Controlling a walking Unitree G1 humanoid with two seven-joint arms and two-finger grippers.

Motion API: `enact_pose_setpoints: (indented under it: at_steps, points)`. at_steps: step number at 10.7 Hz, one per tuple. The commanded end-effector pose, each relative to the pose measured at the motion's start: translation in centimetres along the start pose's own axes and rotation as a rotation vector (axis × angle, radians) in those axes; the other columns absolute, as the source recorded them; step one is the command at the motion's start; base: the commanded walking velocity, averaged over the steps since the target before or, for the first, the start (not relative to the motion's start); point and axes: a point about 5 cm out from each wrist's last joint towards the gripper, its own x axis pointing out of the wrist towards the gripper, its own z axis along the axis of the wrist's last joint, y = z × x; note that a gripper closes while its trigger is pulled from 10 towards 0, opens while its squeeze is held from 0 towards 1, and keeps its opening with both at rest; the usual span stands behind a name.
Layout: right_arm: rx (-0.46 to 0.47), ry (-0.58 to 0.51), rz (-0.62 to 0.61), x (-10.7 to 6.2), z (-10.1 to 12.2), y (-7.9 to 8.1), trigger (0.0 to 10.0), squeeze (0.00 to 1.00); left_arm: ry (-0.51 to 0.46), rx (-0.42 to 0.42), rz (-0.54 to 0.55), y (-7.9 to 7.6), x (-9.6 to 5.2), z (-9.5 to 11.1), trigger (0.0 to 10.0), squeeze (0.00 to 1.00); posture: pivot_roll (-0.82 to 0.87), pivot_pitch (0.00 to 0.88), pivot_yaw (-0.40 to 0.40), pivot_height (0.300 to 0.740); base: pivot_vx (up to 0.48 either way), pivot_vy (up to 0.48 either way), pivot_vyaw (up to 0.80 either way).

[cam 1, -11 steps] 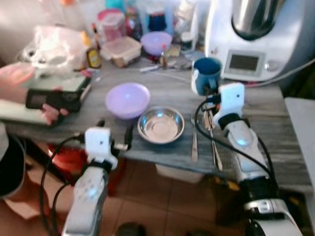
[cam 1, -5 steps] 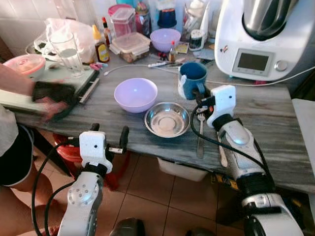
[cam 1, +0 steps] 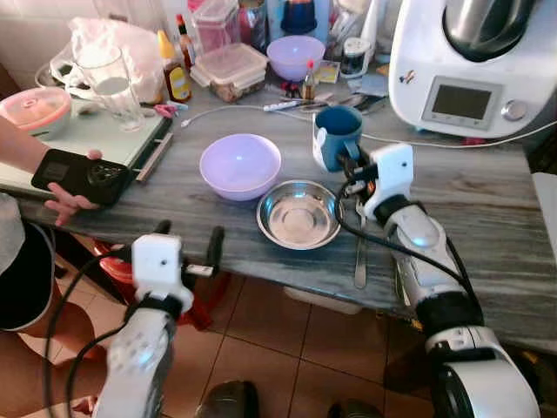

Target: Setting the table

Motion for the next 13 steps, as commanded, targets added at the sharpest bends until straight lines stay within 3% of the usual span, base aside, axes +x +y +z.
enact_pose_setpoints:
  at_steps: [1,5,6,7,11,13]
  points:
    - [0.002,-0.016,0.008,0.2,0.2,0.1,10.0,0.00,0.014,0.015,0.010,0.5,-0.4,0.0,10.0,0.00,0.15,0.156,0.090,0.740,0.000,0.000,0.00]
    - [0.013,0.037,0.036,0.1,-1.1,0.7,10.0,0.00,0.024,0.020,-0.002,0.6,-0.3,0.2,10.0,0.00,0.15,0.156,0.099,0.740,0.000,0.000,0.00]
    - [0.013,0.044,0.034,0.0,-1.4,0.7,10.0,0.05,0.026,0.021,-0.003,0.6,-0.3,0.2,10.0,0.00,0.15,0.155,0.100,0.740,0.000,0.000,0.00]
    - [0.027,0.037,0.041,-0.1,-1.4,0.7,10.0,1.00,0.027,0.022,-0.005,0.5,-0.3,0.2,10.0,0.00,0.15,0.155,0.099,0.740,0.000,0.000,0.00]
    - [0.002,-0.018,-0.041,-1.1,-0.3,-0.2,10.0,1.00,0.026,0.014,-0.004,0.4,-0.2,0.2,10.0,0.00,0.13,0.153,0.091,0.740,0.000,0.000,0.00]
    - [0.000,-0.050,-0.115,-2.9,0.2,-0.4,10.0,1.00,0.031,0.009,-0.006,0.3,-0.1,0.1,10.0,0.00,0.12,0.150,0.091,0.740,0.000,0.000,0.00]
